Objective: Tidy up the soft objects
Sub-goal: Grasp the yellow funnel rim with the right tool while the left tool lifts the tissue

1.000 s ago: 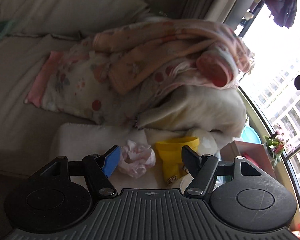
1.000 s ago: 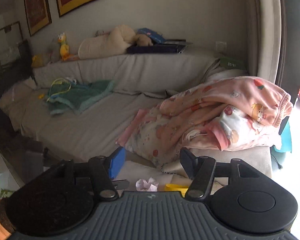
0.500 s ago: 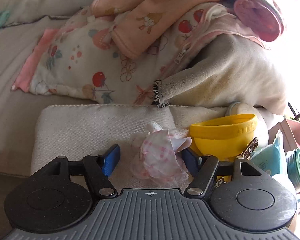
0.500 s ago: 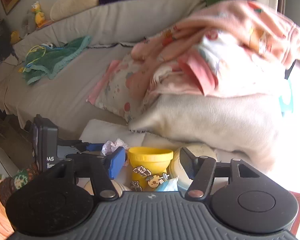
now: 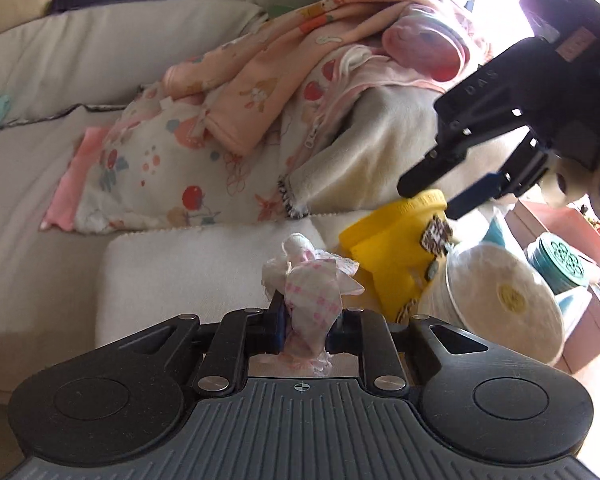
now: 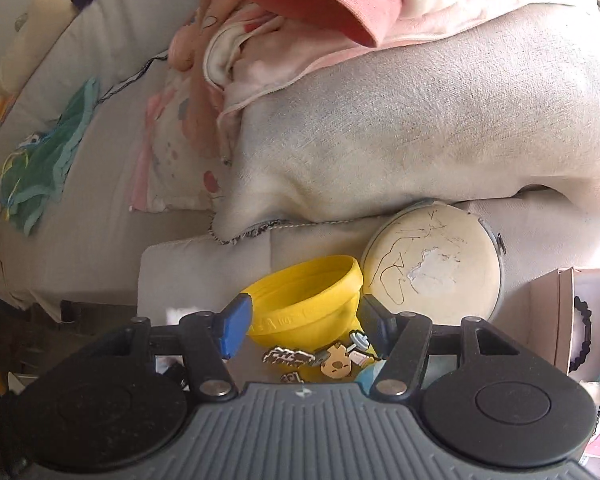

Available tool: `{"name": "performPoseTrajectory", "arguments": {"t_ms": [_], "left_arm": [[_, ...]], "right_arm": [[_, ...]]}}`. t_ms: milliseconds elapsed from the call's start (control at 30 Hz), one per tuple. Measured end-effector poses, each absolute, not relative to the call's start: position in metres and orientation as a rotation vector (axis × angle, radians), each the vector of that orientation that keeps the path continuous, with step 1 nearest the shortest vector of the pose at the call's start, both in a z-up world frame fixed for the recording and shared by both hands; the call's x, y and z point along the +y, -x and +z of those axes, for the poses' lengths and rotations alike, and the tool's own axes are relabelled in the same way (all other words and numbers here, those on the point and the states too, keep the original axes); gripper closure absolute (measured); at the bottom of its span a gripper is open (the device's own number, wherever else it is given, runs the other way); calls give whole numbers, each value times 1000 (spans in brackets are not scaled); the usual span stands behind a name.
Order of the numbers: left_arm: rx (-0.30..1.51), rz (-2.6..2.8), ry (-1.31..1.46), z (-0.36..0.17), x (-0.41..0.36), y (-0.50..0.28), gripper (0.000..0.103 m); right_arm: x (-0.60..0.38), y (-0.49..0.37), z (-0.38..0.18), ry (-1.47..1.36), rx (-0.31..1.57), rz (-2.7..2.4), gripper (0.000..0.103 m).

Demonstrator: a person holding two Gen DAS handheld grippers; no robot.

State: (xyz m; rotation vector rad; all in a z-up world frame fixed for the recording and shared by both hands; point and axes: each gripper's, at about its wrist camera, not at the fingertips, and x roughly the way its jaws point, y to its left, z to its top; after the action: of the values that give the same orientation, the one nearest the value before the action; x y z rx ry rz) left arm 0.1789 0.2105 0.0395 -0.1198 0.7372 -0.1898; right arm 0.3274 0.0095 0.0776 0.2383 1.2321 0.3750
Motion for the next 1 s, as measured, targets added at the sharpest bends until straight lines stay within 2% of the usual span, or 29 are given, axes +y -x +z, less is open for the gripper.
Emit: {"name": "performPoseTrajectory", "arguments": {"t_ms": [333, 500, 600, 667, 767, 867, 1000], "left_arm": [[797, -168, 334, 24, 240, -156, 83], [782, -177, 360, 23, 243, -148, 83], [789, -187, 371, 24, 243, -145, 83], [782, -187, 374, 26, 243, -141, 83], [767, -179, 376, 31, 243, -135, 83], [753, -172, 373, 41, 244, -129, 83], [740, -162, 384, 59, 246, -122, 83]], "right_arm": [[29, -329, 86, -186, 1189, 342, 46], [30, -339, 61, -164, 1300, 274, 48], [26, -338, 54, -213, 1325, 318, 57], [28, -334, 55, -177, 1317, 338, 76], [26, -328, 59, -159, 1293, 345, 90], [16, -318, 77, -171, 1246, 384, 96], [10, -299, 121, -159, 1143, 445, 96]]}}
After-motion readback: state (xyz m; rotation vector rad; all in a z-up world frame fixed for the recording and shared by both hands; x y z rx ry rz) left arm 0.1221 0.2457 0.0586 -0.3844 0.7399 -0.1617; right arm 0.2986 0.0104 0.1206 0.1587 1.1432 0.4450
